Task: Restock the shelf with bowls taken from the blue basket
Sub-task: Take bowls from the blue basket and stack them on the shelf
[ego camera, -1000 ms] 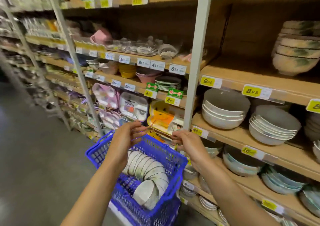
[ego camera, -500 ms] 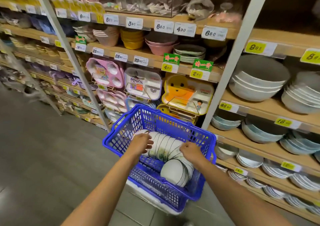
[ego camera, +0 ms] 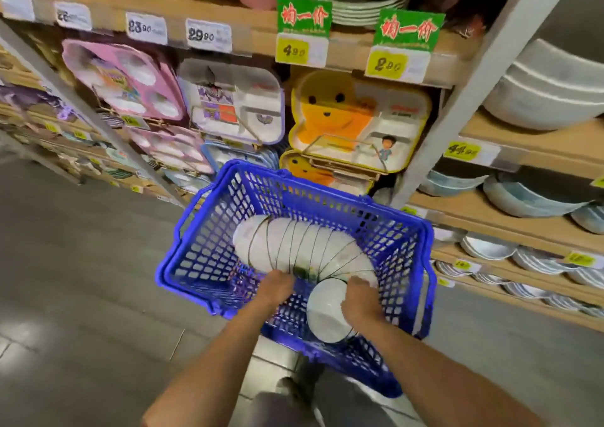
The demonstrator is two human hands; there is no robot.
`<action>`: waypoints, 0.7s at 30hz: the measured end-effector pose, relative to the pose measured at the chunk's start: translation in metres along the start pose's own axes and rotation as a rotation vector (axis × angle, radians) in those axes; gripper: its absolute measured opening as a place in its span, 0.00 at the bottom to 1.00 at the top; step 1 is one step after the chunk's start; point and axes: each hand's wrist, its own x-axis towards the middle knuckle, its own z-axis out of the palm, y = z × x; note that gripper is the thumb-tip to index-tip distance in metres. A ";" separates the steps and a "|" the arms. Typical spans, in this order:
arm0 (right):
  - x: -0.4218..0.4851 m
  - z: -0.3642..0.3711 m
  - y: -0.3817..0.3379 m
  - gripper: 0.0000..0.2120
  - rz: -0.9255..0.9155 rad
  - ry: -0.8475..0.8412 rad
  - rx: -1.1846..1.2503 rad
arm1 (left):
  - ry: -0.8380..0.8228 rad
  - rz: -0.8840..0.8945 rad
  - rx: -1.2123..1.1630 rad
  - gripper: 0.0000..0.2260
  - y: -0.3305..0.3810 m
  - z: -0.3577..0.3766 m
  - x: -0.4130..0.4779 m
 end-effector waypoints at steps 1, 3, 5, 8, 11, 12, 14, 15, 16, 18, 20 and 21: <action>0.002 0.005 0.000 0.18 0.010 0.047 -0.030 | -0.040 -0.022 0.039 0.13 -0.003 0.008 0.007; 0.004 0.014 0.002 0.23 0.030 0.079 -0.038 | -0.127 -0.151 -0.005 0.14 -0.005 0.021 0.019; 0.003 0.020 0.006 0.26 0.057 0.072 0.000 | -0.206 -0.132 0.111 0.16 -0.011 0.037 0.037; 0.001 0.027 0.007 0.23 0.107 0.121 0.002 | -0.335 -0.200 0.159 0.19 -0.017 0.065 0.057; 0.000 0.030 0.001 0.24 0.156 0.132 -0.001 | -0.362 -0.256 0.156 0.19 -0.021 0.074 0.066; 0.000 0.030 0.000 0.25 0.179 0.131 -0.003 | -0.371 -0.274 0.123 0.19 -0.021 0.074 0.068; 0.000 0.027 -0.001 0.24 0.210 0.136 -0.015 | -0.397 -0.304 0.044 0.18 -0.017 0.069 0.067; 0.000 0.025 -0.002 0.23 0.216 0.142 -0.018 | -0.403 -0.303 0.037 0.18 -0.016 0.066 0.063; -0.001 0.023 -0.002 0.22 0.218 0.148 -0.013 | -0.408 -0.290 0.060 0.19 -0.014 0.062 0.060; -0.003 0.018 -0.002 0.22 0.212 0.137 -0.001 | -0.418 -0.235 0.132 0.20 -0.012 0.054 0.051; -0.005 0.012 -0.001 0.23 0.203 0.126 -0.005 | -0.426 -0.194 0.193 0.19 -0.008 0.047 0.044; -0.006 0.007 -0.001 0.23 0.191 0.126 -0.015 | -0.416 -0.179 0.215 0.18 -0.006 0.043 0.041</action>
